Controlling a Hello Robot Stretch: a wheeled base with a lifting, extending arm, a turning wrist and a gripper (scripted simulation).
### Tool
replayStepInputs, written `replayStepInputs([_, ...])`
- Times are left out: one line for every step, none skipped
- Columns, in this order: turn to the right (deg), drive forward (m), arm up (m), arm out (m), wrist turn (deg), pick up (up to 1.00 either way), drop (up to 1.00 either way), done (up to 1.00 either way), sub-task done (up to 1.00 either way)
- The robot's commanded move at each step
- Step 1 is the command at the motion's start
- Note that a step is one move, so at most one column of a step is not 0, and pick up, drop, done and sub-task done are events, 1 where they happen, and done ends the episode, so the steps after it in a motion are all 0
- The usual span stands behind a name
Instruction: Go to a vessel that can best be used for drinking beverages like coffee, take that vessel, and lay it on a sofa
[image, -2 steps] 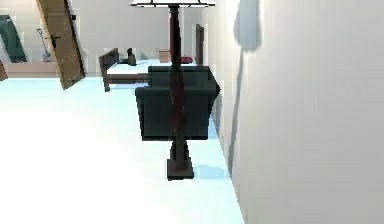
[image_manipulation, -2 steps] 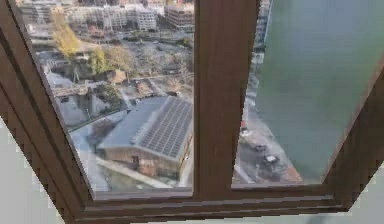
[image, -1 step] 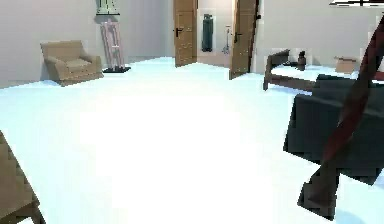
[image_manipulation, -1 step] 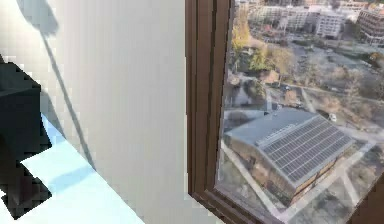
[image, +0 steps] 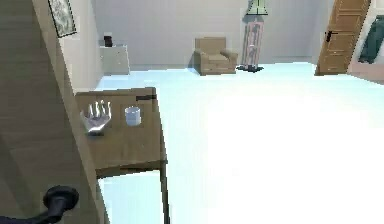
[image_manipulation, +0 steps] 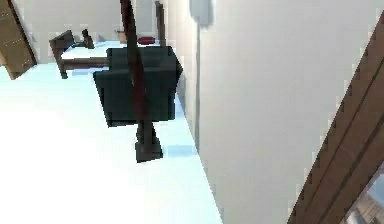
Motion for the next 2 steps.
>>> replayStepInputs([0.0,0.3,0.0,0.0,0.0,0.0,0.0,0.0,0.0])
replayStepInputs([-45.0,0.0,0.0,0.0,0.0,0.0,0.0,0.0,0.0])
